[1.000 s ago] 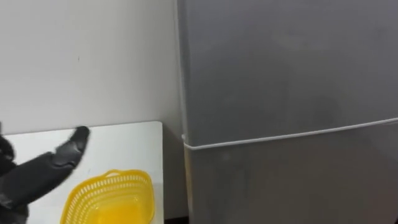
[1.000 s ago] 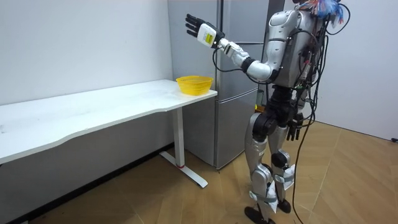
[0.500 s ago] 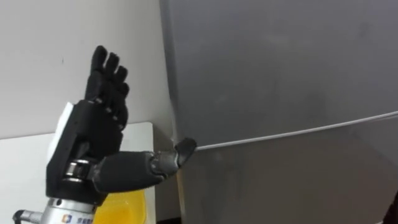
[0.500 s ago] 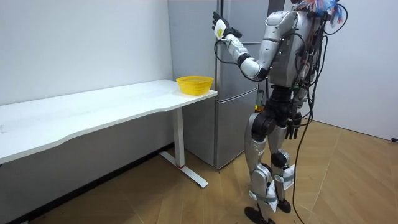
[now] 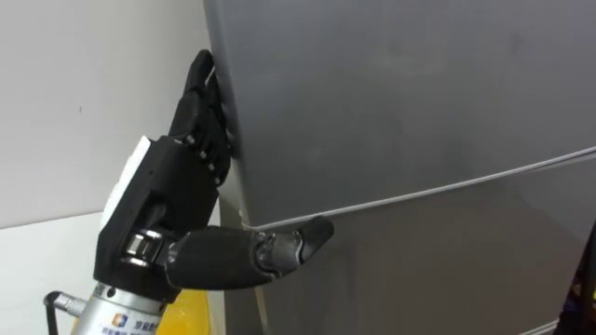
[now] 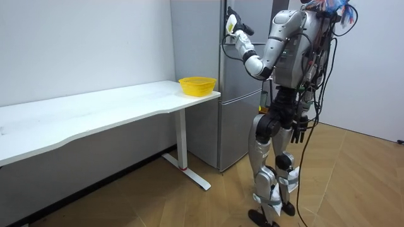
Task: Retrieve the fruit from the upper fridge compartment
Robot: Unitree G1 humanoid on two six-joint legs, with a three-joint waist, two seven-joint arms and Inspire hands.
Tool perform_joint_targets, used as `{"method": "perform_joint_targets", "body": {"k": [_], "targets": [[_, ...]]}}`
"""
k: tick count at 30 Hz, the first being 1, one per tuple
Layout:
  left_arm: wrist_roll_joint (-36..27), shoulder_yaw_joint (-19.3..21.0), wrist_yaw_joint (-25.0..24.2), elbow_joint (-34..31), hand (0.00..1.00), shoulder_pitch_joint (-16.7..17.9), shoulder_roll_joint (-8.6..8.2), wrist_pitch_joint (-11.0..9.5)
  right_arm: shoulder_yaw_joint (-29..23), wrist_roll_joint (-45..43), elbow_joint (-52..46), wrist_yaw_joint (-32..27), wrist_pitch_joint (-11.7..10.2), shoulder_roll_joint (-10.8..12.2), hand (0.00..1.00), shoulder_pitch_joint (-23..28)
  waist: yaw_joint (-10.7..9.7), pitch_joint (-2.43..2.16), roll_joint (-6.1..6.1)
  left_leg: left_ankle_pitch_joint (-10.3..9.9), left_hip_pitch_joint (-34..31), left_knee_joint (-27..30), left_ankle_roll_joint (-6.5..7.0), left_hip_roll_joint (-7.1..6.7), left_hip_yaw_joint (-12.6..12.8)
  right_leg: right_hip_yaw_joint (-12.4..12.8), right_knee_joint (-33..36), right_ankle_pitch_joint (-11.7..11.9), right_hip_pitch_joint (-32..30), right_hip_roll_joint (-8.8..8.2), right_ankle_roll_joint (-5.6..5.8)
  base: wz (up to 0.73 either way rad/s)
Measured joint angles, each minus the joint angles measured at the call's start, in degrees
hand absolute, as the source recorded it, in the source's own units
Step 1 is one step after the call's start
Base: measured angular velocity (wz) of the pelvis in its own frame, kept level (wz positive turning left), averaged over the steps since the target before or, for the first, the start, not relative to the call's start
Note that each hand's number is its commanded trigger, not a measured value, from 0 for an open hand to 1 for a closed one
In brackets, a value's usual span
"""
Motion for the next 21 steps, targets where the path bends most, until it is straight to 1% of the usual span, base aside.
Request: {"method": "perform_joint_targets", "body": {"k": [3, 7, 8, 9, 10, 11, 12, 13, 14, 16, 17, 21], "targets": [[0.06, 0.49, -0.89, 0.00, 0.00, 0.00, 0.00, 0.00, -0.01, 0.00, 0.01, 0.54, 0.03, 0.00, 0.00, 0.07, -0.06, 0.16, -0.24, 0.00, 0.01, -0.02, 0.00, 0.01, -0.01, 0.37, -0.02, 0.00, -0.01, 0.04, 0.01, 0.00], [0.02, 0.79, -1.62, 0.00, 0.00, 0.00, 0.00, 0.00, 0.01, 0.00, 0.02, 0.59, 0.00, 0.00, 0.00, 0.29, -0.05, 0.14, -0.21, 0.00, 0.00, -0.09, 0.00, 0.02, -0.02, 0.76, -0.02, 0.00, 0.00, 0.10, 0.01, 0.00], [0.02, 0.81, -1.73, 0.00, 0.14, 0.00, 0.00, 0.00, 0.01, 0.00, 0.02, 0.62, 0.00, 0.00, 0.00, 0.32, -0.05, 0.13, -0.20, 0.00, 0.00, -0.10, 0.00, 0.02, -0.02, 0.79, -0.02, 0.00, 0.00, 0.10, 0.01, 0.00], [0.01, 0.82, -1.75, 0.00, 0.58, 0.00, -0.01, 0.00, 0.00, -0.02, -0.03, 0.61, -0.01, 0.00, 0.00, 0.37, -0.04, 0.12, -0.17, 0.00, -0.02, -0.10, 0.00, 0.02, -0.02, 0.83, -0.01, 0.00, 0.00, 0.10, 0.01, 0.00], [0.01, 0.82, -1.75, 0.00, 0.73, 0.00, -0.01, 0.00, -0.01, -0.04, -0.07, 0.59, -0.01, 0.00, 0.00, 0.41, -0.03, 0.09, -0.14, 0.00, -0.02, -0.11, 0.00, 0.01, -0.01, 0.85, -0.01, 0.00, -0.01, 0.10, 0.01, 0.00], [0.01, 0.91, -1.78, 0.00, 0.93, 0.00, -0.01, 0.00, -0.05, 0.00, -0.07, 0.56, -0.02, 0.00, 0.00, 0.44, -0.03, 0.03, -0.04, 0.00, -0.02, -0.11, 0.00, 0.02, -0.01, 0.84, -0.01, 0.00, -0.02, 0.11, 0.01, 0.00], [0.02, 0.98, -1.79, 0.00, 1.00, 0.00, -0.01, 0.00, -0.06, 0.01, -0.07, 0.56, -0.03, 0.00, 0.00, 0.44, -0.03, -0.06, 0.10, 0.00, -0.01, -0.11, 0.00, 0.02, -0.01, 0.84, -0.01, 0.00, -0.02, 0.10, 0.01, 0.00], [0.01, 1.05, -1.76, 0.00, 1.00, 0.00, -0.01, 0.01, -0.06, 0.00, -0.07, 0.53, -0.04, 0.00, 0.00, 0.45, -0.03, -0.14, 0.22, 0.00, -0.02, -0.11, 0.00, 0.01, -0.02, 0.83, 0.00, 0.00, -0.02, 0.10, 0.01, 0.00], [0.01, 1.32, -1.59, 0.00, 1.00, 0.00, -0.04, 0.02, -0.06, -0.01, -0.07, 0.47, -0.05, -0.01, 0.00, 0.46, 0.02, -0.09, 0.15, 0.00, -0.01, -0.11, 0.00, 0.01, -0.02, 0.82, 0.02, 0.00, -0.02, 0.11, 0.01, 0.00], [0.01, 2.39, -0.85, 0.02, 1.00, 0.00, -0.28, 0.17, -0.13, -0.01, -0.07, 0.43, -0.06, -0.02, 0.00, 0.48, 0.05, -0.18, 0.27, 0.01, -0.01, -0.11, 0.01, 0.01, -0.02, 0.82, 0.03, 0.00, -0.01, 0.11, 0.00, 0.00], [0.01, 3.58, -0.55, 0.01, 1.00, 0.00, -0.23, 0.18, -0.20, 0.00, -0.07, 0.42, -0.05, -0.02, 0.00, 0.49, 0.12, -0.20, 0.29, 0.01, 0.00, -0.11, 0.01, 0.01, -0.03, 0.85, 0.02, 0.00, -0.03, 0.11, 0.00, 0.00], [-1.11, 5.47, 0.04, 0.01, 1.00, 0.00, -0.47, 0.14, -0.42, 0.00, -0.09, 0.29, -0.05, -0.09, 0.00, 0.46, 0.14, -0.30, 0.29, 0.01, 0.03, -0.11, 0.01, 0.01, -0.05, 0.85, 0.02, 0.00, 0.00, 0.08, 0.01, 0.00]]}}
